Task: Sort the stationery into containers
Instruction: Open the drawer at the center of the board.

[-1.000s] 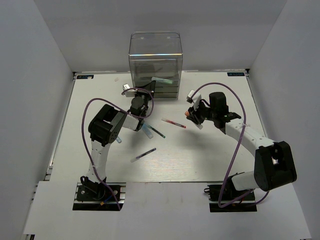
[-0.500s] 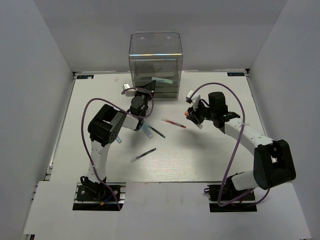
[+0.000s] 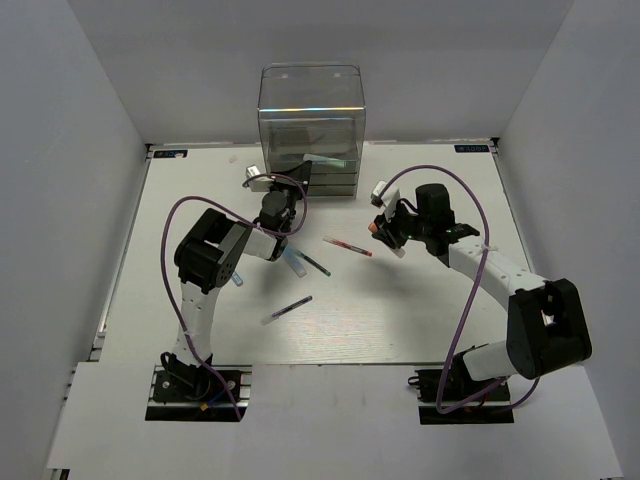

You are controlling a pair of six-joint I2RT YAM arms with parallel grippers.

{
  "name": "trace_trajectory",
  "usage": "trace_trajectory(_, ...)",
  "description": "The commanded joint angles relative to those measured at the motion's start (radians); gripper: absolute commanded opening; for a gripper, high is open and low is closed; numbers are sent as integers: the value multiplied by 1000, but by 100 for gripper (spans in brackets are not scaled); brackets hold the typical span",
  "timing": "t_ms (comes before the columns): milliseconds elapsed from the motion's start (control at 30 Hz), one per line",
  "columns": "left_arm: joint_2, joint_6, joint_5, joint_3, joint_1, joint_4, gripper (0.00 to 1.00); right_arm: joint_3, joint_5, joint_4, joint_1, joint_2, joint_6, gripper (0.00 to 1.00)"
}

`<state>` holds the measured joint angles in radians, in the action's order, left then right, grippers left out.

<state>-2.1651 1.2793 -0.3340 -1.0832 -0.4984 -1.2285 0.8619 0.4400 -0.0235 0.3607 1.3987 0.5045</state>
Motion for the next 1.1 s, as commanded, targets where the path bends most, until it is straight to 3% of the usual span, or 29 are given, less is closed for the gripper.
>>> trace_trajectory(0, 131, -24, 32, -64, 0, -143, 0, 48, 0, 43, 4, 2, 5, 0)
trace_trajectory(233, 140, -24, 32, -73, 0, -134, 0, 46, -1, 45, 6, 5, 6, 0)
trace_trajectory(633, 140, -24, 23, -73, 0, -114, 14, 39, -3, 43, 6, 2, 5, 0)
trace_trajectory(833, 140, -24, 13, -63, 0, -123, 29, 34, -3, 43, 9, 2, 5, 0)
trace_trajectory(1067, 140, -24, 13, -63, 0, -123, 32, 32, -3, 45, 7, 0, 9, 0)
